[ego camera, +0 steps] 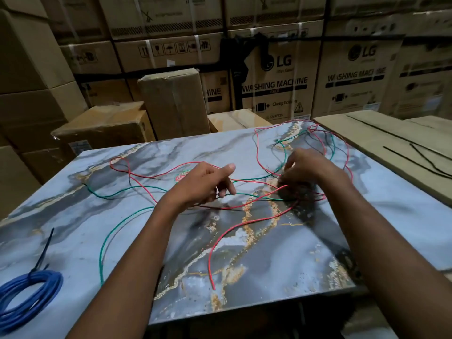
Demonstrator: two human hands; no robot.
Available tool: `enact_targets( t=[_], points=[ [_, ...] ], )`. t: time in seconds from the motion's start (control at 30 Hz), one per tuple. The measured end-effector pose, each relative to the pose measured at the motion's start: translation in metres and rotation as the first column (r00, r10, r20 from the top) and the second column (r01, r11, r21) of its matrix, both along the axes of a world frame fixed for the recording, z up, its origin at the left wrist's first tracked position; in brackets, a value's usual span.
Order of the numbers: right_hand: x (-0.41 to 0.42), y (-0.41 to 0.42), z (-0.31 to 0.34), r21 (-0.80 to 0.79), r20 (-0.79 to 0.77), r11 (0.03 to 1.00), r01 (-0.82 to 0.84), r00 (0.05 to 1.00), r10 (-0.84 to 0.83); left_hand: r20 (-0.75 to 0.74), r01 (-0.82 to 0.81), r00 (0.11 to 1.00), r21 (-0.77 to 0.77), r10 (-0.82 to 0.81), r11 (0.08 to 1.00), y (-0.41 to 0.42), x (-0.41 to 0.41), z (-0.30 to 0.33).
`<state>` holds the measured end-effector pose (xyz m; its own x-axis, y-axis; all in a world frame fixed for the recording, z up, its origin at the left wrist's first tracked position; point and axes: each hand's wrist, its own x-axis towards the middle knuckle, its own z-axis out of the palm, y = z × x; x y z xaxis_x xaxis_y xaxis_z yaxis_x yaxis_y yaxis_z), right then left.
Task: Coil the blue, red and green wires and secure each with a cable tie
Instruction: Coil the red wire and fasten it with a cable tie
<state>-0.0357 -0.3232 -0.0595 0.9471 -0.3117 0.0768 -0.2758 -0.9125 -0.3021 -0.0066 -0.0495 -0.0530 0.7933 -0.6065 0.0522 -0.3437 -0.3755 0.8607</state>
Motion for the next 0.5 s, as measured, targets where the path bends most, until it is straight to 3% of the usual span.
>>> enact_targets(
  t=[0.13, 0.2, 0.23, 0.27, 0.33, 0.43, 0.5],
  points=[
    [0.001, 0.004, 0.003, 0.115, -0.038, 0.993, -0.008, 0.999, 0.012, 0.490, -0.161, 0.862, 0.018, 0.132, 0.987, -0.013, 0.001, -0.020],
    [-0.002, 0.007, 0.007, 0.275, 0.017, 0.961, 0.014, 1.000, -0.020, 0.504, -0.100, 0.864, 0.151, 0.010, 0.983, -0.016, -0.001, -0.029],
    [-0.004, 0.008, 0.008, 0.442, 0.059, 0.897, 0.002, 0.998, -0.031, 0.479, -0.077, 0.877, 0.223, -0.040, 0.972, -0.019, -0.002, -0.032],
    [-0.005, 0.010, 0.010, 0.645, 0.097, 0.764, -0.036, 0.995, -0.035, 0.443, -0.047, 0.892, 0.283, -0.087, 0.958, -0.022, -0.004, -0.034],
    [-0.005, 0.014, 0.016, 0.924, 0.152, 0.366, -0.116, 0.986, -0.072, 0.439, -0.041, 0.891, 0.326, -0.113, 0.945, -0.026, -0.005, -0.038],
    [0.005, 0.012, 0.018, 0.973, 0.181, -0.099, -0.208, 0.956, -0.232, 0.492, -0.063, 0.869, 0.222, -0.056, 0.973, -0.027, -0.005, -0.040],
    [0.009, 0.005, 0.020, 0.858, 0.189, -0.382, -0.344, 0.902, -0.388, 0.485, -0.070, 0.874, 0.188, -0.031, 0.980, -0.024, -0.001, -0.041]
  ],
)
